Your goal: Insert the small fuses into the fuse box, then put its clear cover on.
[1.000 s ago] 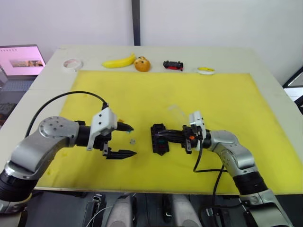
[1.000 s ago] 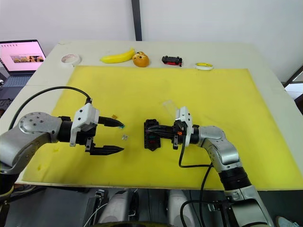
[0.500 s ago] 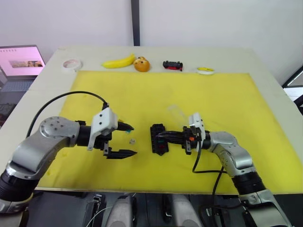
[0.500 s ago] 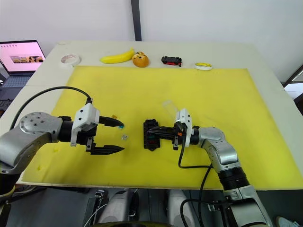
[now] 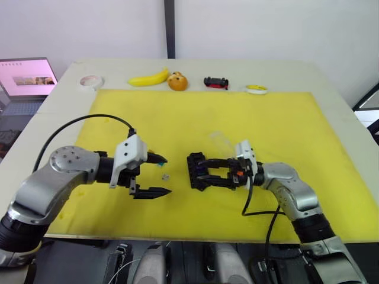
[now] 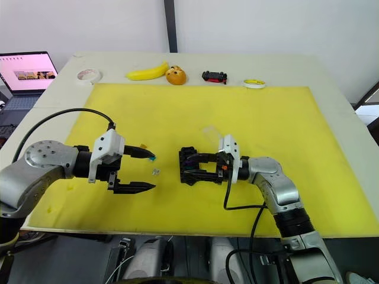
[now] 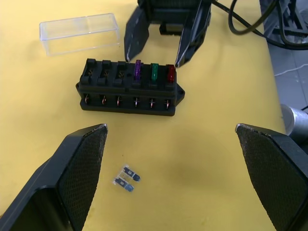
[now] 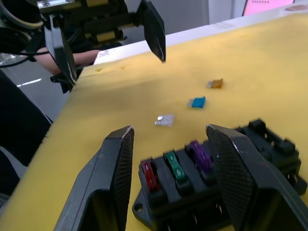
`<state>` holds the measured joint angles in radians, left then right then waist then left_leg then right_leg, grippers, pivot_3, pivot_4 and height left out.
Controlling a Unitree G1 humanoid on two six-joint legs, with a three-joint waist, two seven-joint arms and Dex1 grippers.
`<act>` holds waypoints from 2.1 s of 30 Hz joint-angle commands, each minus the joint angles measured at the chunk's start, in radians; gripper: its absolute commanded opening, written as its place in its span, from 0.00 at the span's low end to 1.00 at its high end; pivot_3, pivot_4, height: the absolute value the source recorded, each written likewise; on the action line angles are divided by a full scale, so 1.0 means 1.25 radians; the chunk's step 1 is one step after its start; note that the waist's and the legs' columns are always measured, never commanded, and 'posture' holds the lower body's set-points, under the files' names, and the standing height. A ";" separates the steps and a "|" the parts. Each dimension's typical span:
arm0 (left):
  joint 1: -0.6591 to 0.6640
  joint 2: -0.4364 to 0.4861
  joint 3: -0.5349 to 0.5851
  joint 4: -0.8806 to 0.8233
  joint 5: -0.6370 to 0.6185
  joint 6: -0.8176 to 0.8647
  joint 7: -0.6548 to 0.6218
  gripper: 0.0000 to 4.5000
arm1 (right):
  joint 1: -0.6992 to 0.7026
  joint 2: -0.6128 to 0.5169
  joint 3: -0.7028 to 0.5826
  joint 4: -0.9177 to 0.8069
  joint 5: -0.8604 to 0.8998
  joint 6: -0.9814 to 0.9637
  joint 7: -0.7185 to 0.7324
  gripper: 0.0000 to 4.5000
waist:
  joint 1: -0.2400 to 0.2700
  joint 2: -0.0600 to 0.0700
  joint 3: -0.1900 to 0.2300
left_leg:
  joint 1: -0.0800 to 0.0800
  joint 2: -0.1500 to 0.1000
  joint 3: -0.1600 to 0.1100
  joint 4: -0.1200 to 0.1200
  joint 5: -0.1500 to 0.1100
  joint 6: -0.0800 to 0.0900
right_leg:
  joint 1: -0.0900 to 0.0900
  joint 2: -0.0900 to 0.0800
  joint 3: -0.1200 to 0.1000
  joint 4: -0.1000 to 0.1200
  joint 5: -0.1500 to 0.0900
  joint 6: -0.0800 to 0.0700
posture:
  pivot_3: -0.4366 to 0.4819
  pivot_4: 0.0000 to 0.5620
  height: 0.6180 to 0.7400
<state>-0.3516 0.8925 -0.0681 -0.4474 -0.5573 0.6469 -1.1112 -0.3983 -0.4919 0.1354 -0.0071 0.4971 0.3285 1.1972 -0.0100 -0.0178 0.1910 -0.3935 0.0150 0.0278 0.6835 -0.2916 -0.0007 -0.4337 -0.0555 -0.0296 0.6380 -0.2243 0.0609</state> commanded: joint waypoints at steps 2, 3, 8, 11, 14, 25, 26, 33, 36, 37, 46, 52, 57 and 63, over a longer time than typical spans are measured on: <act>-0.010 -0.002 0.002 -0.011 -0.002 -0.008 -0.005 1.00 | -0.057 -0.040 -0.025 -0.067 0.030 0.080 -0.007 0.56 | 0.000 0.000 0.000 | 0.000 0.000 0.000 0.000 0.000 0.000 | 0.000 0.000 0.000 0.000 0.000 0.000 | 0.48 0.27 0.98; -0.010 -0.002 0.003 -0.011 -0.001 -0.008 -0.005 1.00 | -0.067 -0.045 -0.027 -0.070 0.034 0.095 -0.013 0.56 | 0.000 0.000 0.000 | 0.000 0.000 0.000 0.000 0.000 0.000 | 0.000 0.000 0.000 0.000 0.000 0.000 | 0.48 0.27 0.98; -0.001 0.000 0.005 -0.005 0.006 -0.021 -0.010 1.00 | -0.140 -0.087 -0.006 -0.050 -0.035 0.081 -0.019 0.56 | 0.000 0.000 0.000 | 0.000 0.000 0.000 0.000 0.000 0.000 | 0.000 0.000 0.000 0.000 0.000 0.000 | 0.48 0.27 0.98; -0.001 0.002 0.006 -0.001 0.010 -0.027 -0.014 1.00 | -0.157 -0.104 0.017 -0.009 -0.091 0.016 0.002 0.56 | 0.001 0.000 0.000 | 0.001 0.000 0.000 0.000 0.000 0.000 | 0.000 0.000 0.000 0.000 0.000 0.000 | 0.48 0.27 0.98; -0.005 -0.001 0.005 0.002 0.015 -0.032 -0.012 1.00 | -0.155 -0.120 0.037 0.015 -0.123 -0.025 0.040 0.37 | 0.001 0.000 0.000 | 0.000 0.000 0.000 0.000 0.000 0.000 | 0.001 0.000 0.000 -0.001 0.000 0.000 | 0.48 0.27 0.98; -0.008 -0.019 -0.001 0.012 0.030 -0.046 -0.005 1.00 | -0.143 -0.142 0.062 -0.076 -0.149 0.043 0.013 0.16 | 0.000 0.000 0.000 | 0.001 0.000 0.000 0.000 0.000 0.000 | 0.001 0.000 0.000 0.000 0.000 0.000 | 0.48 0.27 0.98; -0.010 -0.022 -0.002 0.012 0.031 -0.047 -0.005 1.00 | -0.143 -0.145 0.064 -0.089 -0.149 0.053 0.010 0.16 | 0.000 0.000 0.000 | 0.001 0.000 0.000 0.000 0.000 0.000 | 0.001 0.000 0.000 0.000 0.000 0.000 | 0.48 0.27 0.98; -0.013 -0.033 -0.004 0.012 0.039 -0.046 -0.005 1.00 | -0.154 -0.149 0.069 -0.147 -0.142 0.142 -0.008 0.16 | 0.001 0.000 0.000 | 0.001 0.000 0.000 0.000 0.000 0.000 | 0.001 0.000 0.000 0.000 0.000 0.000 | 0.48 0.27 0.98; -0.012 -0.036 -0.005 0.011 0.040 -0.045 -0.003 1.00 | -0.159 -0.149 0.080 -0.159 -0.147 0.162 -0.007 0.16 | 0.001 0.000 0.000 | 0.001 0.000 0.000 0.000 0.000 0.000 | 0.001 0.000 0.000 0.000 0.000 0.000 | 0.48 0.27 0.98; -0.013 -0.037 -0.005 0.010 0.040 -0.044 -0.002 1.00 | -0.160 -0.149 0.082 -0.160 -0.148 0.165 -0.006 0.16 | 0.001 0.000 0.000 | 0.001 0.000 0.000 0.000 0.000 0.000 | 0.001 0.000 0.000 0.000 0.000 0.000 | 0.48 0.27 0.98; -0.007 -0.037 -0.004 0.007 0.038 -0.043 0.005 1.00 | -0.180 -0.136 0.111 -0.127 -0.173 0.163 -0.011 0.16 | 0.000 0.000 0.000 | 0.001 0.000 0.000 0.000 0.000 0.000 | 0.001 0.000 0.000 0.000 0.000 0.000 | 0.48 0.27 0.98; -0.002 -0.037 -0.002 0.004 0.037 -0.042 0.008 1.00 | -0.186 -0.140 0.122 -0.118 -0.176 0.166 -0.005 0.16 | 0.000 0.000 0.000 | 0.001 0.000 0.000 0.000 0.000 0.000 | 0.001 0.000 0.000 0.000 0.000 0.000 | 0.48 0.27 0.98; 0.001 -0.038 -0.002 -0.002 0.035 -0.041 0.012 1.00 | -0.190 -0.136 0.128 -0.108 -0.180 0.167 -0.007 0.16 | 0.000 0.000 0.000 | 0.001 0.000 0.000 0.000 0.000 0.000 | 0.001 0.000 0.000 0.000 0.000 0.000 | 0.48 0.27 0.98; 0.003 -0.037 -0.001 -0.006 0.033 -0.038 0.018 1.00 | -0.198 -0.138 0.138 -0.096 -0.191 0.165 -0.005 0.16 | 0.000 0.000 0.000 | 0.001 0.000 0.000 0.000 0.000 0.000 | 0.001 0.000 0.000 0.000 0.000 0.000 | 0.48 0.27 0.98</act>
<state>-0.3475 0.8433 -0.0842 -0.4322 -0.5101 0.6029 -1.0926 -0.6216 -0.6659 0.3120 -0.1163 0.2611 0.5397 1.1870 -0.0099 -0.0179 0.1910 -0.3926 0.0150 0.0279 0.6833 -0.2917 -0.0006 -0.4328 -0.0556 -0.0296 0.6375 -0.2244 0.0609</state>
